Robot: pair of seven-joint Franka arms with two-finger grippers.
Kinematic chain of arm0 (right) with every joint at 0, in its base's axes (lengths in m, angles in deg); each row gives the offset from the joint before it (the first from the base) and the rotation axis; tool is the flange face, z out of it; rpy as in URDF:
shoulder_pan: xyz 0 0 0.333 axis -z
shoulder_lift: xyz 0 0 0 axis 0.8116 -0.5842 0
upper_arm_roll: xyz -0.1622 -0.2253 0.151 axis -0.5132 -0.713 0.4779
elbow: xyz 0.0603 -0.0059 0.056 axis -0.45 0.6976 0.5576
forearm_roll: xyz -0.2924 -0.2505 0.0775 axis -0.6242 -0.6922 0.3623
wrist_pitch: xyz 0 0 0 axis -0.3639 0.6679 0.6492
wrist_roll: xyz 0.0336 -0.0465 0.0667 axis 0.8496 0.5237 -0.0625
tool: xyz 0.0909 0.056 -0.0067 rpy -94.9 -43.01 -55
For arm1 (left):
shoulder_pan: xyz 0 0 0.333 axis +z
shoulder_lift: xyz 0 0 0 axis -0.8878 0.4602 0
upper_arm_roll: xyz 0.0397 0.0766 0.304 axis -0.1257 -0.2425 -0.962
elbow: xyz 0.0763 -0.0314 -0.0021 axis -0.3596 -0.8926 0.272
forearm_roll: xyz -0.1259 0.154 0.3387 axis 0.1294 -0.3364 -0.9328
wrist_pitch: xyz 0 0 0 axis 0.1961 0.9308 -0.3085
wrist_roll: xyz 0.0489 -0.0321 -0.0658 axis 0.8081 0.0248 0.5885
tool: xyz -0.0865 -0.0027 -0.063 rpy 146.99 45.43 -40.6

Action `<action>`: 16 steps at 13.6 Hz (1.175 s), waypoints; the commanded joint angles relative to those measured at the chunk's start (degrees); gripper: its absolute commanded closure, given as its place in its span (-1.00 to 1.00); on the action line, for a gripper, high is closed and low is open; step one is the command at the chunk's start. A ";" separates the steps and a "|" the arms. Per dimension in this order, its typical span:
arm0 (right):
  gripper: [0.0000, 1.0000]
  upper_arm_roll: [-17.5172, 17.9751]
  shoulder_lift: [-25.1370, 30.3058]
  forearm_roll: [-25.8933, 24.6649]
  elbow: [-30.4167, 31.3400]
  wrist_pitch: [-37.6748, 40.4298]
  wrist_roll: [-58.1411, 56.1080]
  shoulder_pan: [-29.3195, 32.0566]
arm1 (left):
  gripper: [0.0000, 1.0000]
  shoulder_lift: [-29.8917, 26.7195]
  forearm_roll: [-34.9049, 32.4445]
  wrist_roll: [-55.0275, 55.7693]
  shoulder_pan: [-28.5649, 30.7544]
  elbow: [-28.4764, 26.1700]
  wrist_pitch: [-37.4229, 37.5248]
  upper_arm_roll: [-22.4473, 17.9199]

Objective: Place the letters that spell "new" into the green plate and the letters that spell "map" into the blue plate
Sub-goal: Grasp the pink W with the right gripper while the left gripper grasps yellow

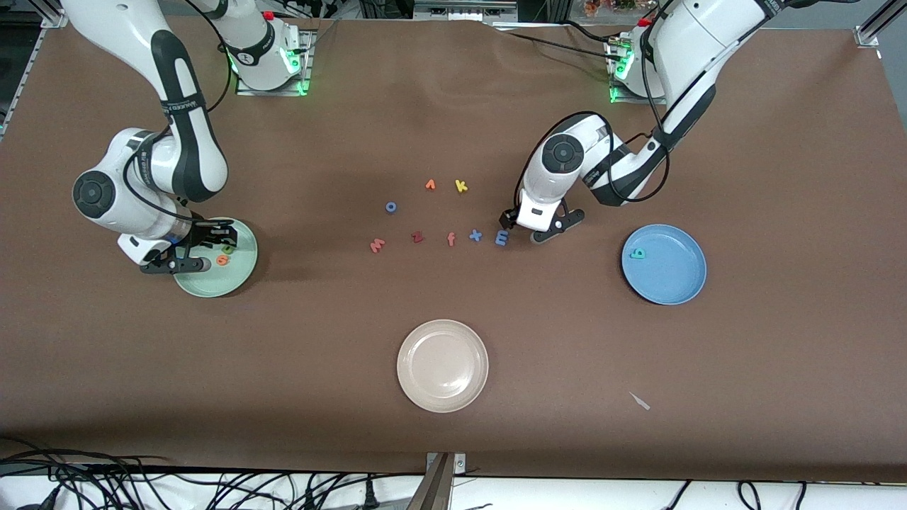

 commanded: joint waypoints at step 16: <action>-1.00 9.42 -12.76 7.69 -12.45 -11.61 73.74 -20.00 | 0.24 2.90 -2.08 5.57 -1.64 1.25 -0.54 -1.00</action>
